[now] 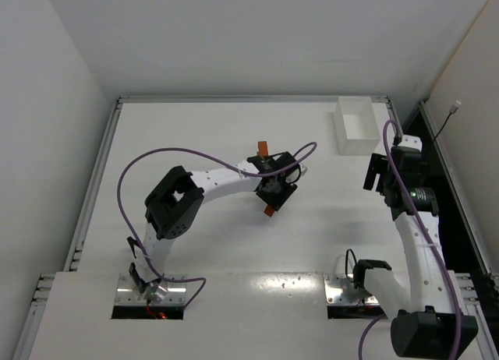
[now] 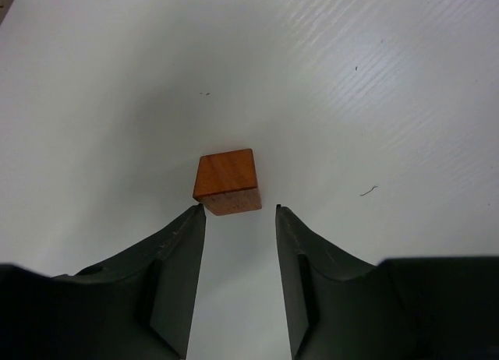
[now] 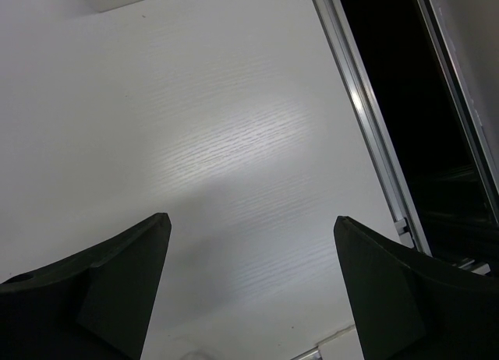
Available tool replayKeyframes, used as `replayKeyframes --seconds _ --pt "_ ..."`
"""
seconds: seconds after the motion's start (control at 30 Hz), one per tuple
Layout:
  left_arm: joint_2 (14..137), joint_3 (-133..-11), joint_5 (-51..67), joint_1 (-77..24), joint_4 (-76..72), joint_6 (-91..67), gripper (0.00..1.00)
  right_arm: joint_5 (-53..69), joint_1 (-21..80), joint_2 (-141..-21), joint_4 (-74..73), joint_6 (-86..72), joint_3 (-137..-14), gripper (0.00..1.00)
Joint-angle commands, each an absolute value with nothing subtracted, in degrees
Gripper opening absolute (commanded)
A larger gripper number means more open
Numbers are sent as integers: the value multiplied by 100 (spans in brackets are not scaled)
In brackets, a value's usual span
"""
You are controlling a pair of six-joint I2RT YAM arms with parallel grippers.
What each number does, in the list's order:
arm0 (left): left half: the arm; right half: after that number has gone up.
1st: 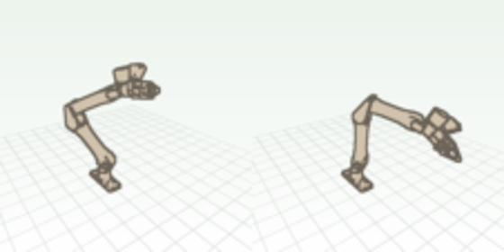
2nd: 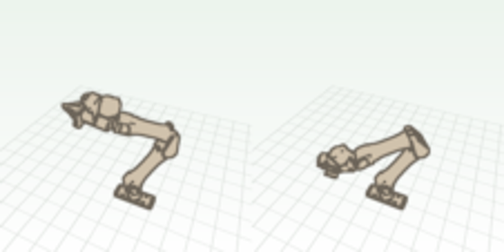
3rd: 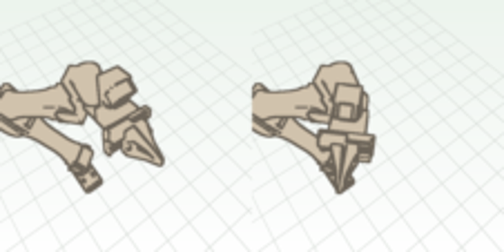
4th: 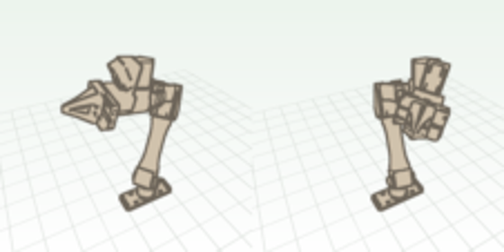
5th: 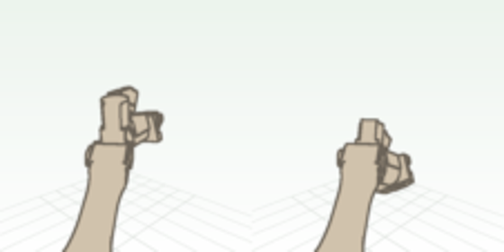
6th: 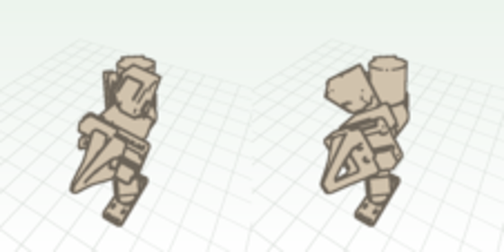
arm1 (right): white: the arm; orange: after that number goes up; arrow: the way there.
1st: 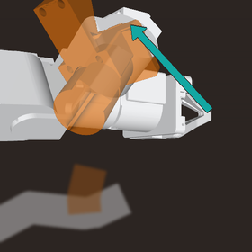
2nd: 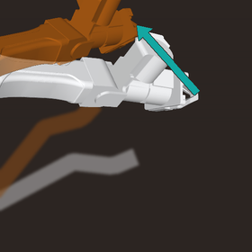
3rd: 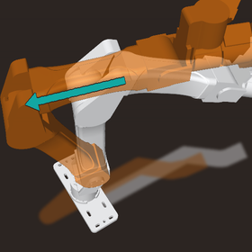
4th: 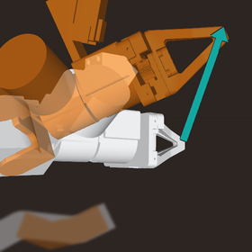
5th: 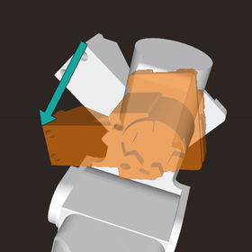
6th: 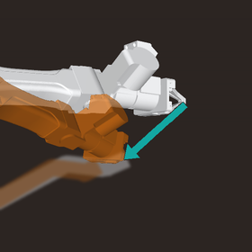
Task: Build the wood block tower
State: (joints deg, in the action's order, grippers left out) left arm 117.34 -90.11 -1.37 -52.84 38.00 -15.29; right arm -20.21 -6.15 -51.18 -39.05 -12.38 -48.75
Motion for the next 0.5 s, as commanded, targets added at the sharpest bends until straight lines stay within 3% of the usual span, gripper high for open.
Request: replayKeyframes --seconds 0.0,0.27,0.43,0.47 --pt "11760 -8956 44 -5361 3753 -1477 37 -1969 -677 -5062 -3797 -1204 -4869 82" --pt "11812 -8903 149 -5361 3647 -1424 24 -1855 -677 -5010 -3797 -1204 -4869 82" --pt "11812 -8851 149 -5361 3647 -1424 24 -1854 -677 -5010 -3797 -1257 -4869 82" --pt "11812 -8851 149 -5361 3647 -1424 33 -1802 -677 -5010 -3797 -1257 -4869 82"
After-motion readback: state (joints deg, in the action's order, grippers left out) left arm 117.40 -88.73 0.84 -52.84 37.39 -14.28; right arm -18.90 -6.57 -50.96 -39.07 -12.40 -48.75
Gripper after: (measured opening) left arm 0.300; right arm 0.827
